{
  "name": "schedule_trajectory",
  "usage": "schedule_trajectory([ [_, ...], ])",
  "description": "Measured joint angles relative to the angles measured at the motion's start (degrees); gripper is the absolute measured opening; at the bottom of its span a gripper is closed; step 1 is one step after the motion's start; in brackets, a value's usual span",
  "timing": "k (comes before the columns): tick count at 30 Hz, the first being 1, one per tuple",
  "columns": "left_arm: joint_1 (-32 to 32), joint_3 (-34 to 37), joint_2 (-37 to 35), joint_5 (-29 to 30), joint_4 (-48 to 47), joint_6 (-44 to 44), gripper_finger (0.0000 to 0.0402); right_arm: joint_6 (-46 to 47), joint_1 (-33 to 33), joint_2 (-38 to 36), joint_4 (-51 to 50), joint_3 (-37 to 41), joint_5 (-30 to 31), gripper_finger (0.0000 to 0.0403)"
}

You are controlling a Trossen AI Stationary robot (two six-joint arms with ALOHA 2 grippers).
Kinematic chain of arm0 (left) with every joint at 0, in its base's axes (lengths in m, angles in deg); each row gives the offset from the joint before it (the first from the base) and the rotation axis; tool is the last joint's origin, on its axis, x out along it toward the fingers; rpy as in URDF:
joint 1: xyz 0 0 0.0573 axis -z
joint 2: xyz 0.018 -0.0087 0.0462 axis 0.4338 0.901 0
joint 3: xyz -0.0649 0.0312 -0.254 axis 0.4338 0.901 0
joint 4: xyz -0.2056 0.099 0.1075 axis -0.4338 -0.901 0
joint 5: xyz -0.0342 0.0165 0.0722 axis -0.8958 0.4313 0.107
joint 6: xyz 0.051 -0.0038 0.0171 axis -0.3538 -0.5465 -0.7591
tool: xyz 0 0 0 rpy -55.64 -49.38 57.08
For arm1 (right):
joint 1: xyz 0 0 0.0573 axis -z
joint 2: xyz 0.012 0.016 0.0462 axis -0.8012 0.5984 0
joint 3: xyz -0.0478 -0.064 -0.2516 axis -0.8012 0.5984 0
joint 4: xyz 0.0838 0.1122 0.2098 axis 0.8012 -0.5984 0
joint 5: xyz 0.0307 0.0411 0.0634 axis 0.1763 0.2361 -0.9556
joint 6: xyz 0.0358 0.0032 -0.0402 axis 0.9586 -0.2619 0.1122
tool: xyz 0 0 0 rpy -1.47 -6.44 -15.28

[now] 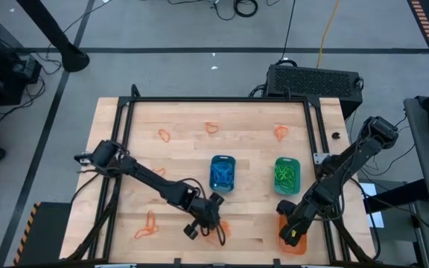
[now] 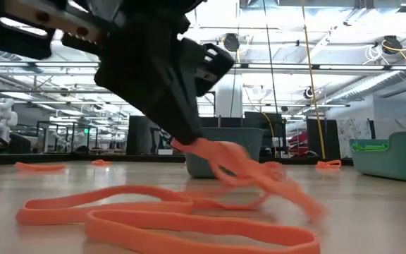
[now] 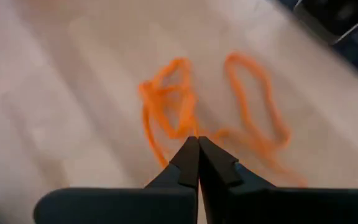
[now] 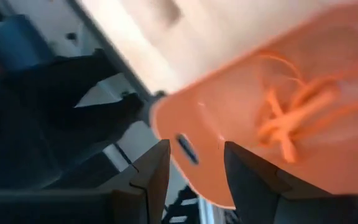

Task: Sort rubber bands into baskets
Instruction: Put the orange rubberband into the orange bin

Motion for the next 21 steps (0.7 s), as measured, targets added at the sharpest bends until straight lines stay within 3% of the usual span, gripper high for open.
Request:
schedule_trajectory([
  [4, -1.04, -0.90, -2.49, 3.10, -8.34, -1.48, 0.0003, -2.90, 0.52, -0.16, 5.10, 0.00, 1.58, 0.0144],
  [7, -1.97, -1.25, -5.58, 4.85, -11.76, -1.55, 0.0003, -6.91, 1.69, -0.16, 8.01, 0.02, 6.09, 0.0144],
  [14, -3.46, -1.34, -12.74, 5.72, -13.64, -2.83, 0.0002, -20.79, 6.49, -0.16, 17.81, 0.02, 12.79, 0.0144],
  [21, -3.44, -1.16, -14.04, 5.69, -15.73, -2.55, 0.0002, -38.64, 13.16, -0.16, 25.38, 0.02, 15.44, 0.0144],
])
